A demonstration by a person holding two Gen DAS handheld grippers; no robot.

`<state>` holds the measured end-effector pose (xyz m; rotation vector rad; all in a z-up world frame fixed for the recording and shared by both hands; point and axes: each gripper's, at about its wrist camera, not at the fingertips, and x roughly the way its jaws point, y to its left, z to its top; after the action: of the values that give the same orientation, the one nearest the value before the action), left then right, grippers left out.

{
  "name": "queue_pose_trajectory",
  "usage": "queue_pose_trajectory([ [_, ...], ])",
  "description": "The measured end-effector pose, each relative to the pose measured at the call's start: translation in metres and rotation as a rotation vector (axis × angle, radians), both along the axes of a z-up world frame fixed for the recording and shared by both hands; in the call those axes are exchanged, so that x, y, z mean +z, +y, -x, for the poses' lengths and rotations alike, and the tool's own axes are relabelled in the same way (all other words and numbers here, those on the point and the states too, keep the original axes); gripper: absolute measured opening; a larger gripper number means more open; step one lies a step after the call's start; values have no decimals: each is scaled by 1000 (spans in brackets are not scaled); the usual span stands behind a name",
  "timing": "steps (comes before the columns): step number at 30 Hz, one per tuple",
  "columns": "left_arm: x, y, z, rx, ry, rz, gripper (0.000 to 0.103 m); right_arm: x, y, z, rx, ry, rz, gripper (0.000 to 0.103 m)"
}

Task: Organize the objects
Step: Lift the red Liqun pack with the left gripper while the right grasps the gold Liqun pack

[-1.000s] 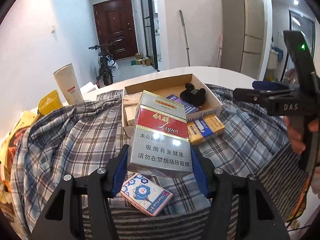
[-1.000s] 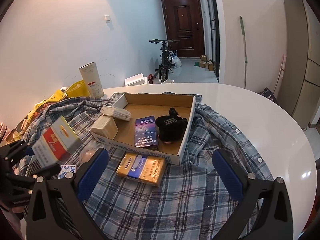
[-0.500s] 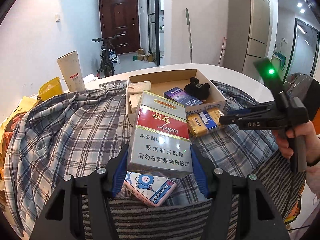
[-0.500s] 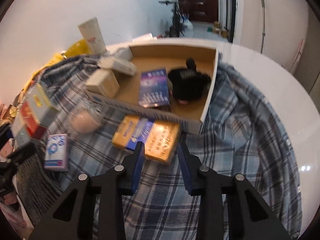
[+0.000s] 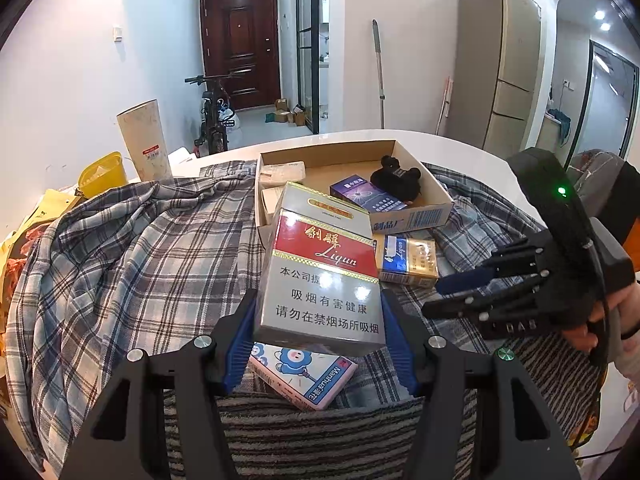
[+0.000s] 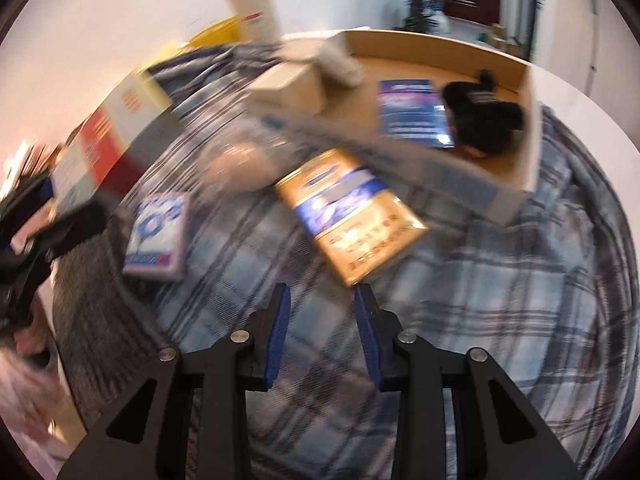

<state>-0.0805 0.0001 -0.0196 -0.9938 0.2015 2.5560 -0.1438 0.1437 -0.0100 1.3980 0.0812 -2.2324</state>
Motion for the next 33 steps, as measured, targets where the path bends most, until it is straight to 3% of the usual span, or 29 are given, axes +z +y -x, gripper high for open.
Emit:
queue_pose_trajectory([
  [4, 2, -3, -3, 0, 7, -1, 61, 11, -10, -9, 27, 45, -12, 36],
  [5, 2, -3, -4, -1, 9, 0, 61, 15, -10, -10, 19, 78, -30, 42],
  [7, 2, -4, -4, -2, 9, 0, 61, 23, -8, -7, -16, 164, -81, 72],
  [11, 1, -4, -5, -4, 6, 3, 61, 28, -1, 7, -38, 215, -95, 72],
  [15, 0, -3, -4, -8, 2, 8, 61, 19, -4, 24, 18, 182, -77, 72],
  [19, -1, -3, -2, -10, -2, 9, 61, 1, -7, 37, 51, 90, -24, 72],
  [25, -3, -3, 0, -10, -6, 7, 61, -6, -12, 22, 84, 18, -12, 72],
  [30, -4, 0, 1, -14, -6, -1, 61, 7, -24, 13, 87, 135, -88, 72],
  [33, -4, 2, -1, -21, 3, 5, 61, 9, -31, 20, 73, 148, -109, 72],
])
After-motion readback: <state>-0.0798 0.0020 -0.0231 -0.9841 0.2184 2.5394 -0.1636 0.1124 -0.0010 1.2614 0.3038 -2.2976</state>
